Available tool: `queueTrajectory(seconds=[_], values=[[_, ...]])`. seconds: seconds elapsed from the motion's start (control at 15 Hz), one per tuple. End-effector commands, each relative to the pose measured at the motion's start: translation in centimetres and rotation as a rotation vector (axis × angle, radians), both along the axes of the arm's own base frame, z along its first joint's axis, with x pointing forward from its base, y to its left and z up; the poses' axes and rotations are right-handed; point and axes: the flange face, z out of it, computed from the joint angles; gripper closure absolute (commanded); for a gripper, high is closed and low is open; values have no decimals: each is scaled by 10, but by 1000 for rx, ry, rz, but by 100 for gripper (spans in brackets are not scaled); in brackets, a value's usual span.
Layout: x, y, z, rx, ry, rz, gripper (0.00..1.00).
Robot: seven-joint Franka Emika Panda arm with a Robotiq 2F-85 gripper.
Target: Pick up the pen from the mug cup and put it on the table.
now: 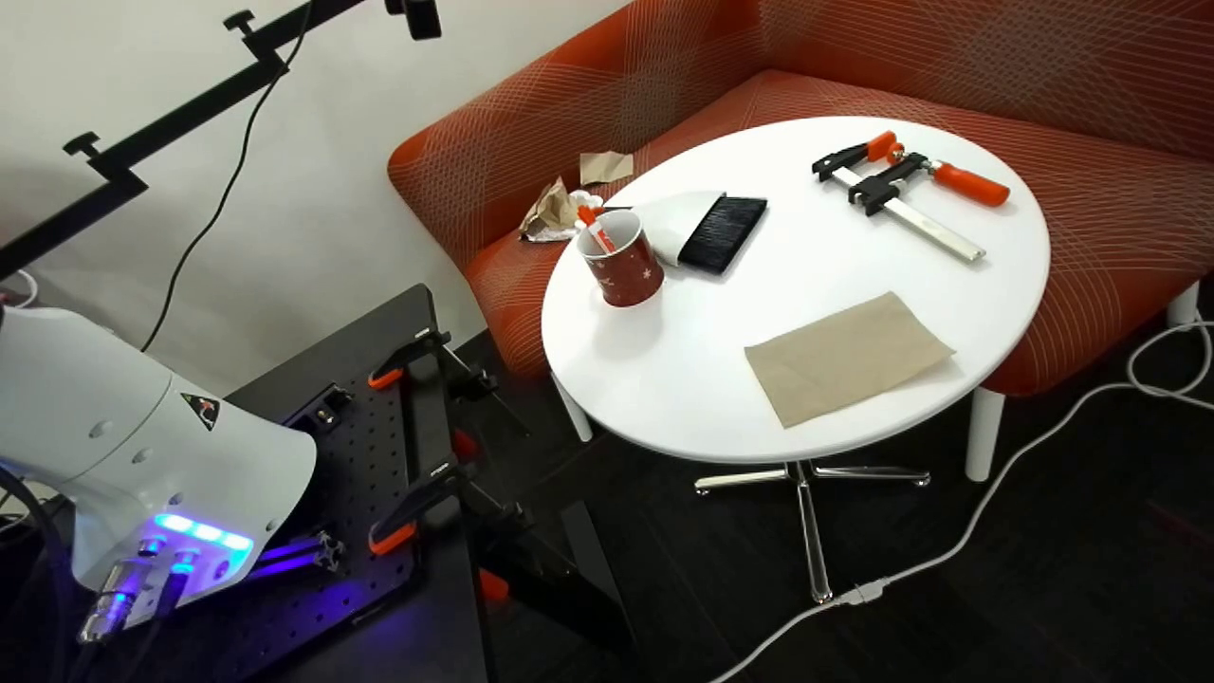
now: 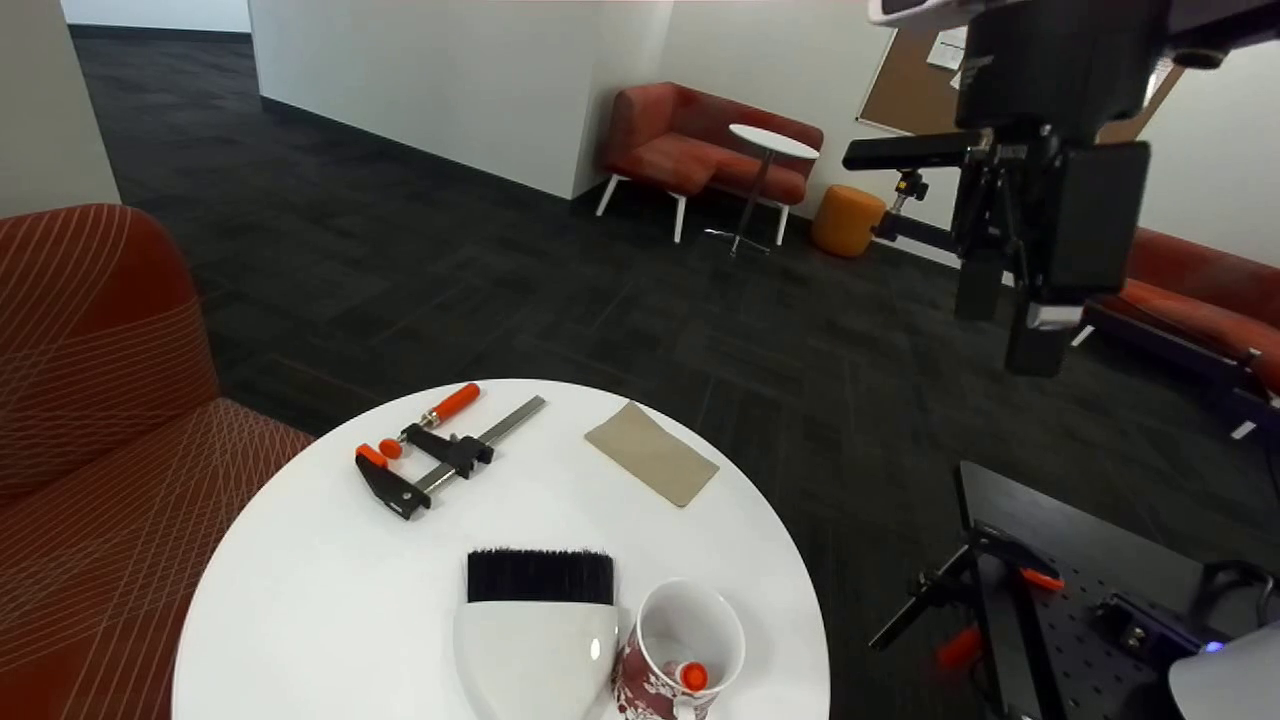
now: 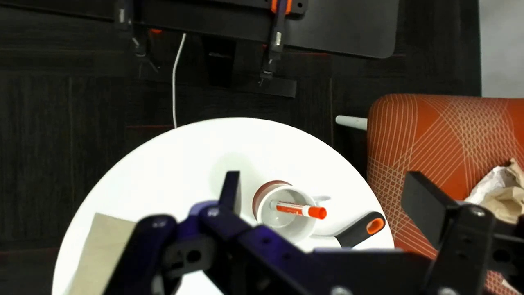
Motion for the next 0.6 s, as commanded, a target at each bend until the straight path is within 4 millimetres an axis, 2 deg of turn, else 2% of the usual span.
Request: queueTrajectory(seconds=[0.0, 0.27, 0.33, 0.53], values=[[14, 14, -30, 27, 13, -186, 0], [30, 21, -67, 18, -24, -293, 0], [27, 14, -53, 20, -19, -244, 0], [31, 17, -72, 13, -11, -253, 0]])
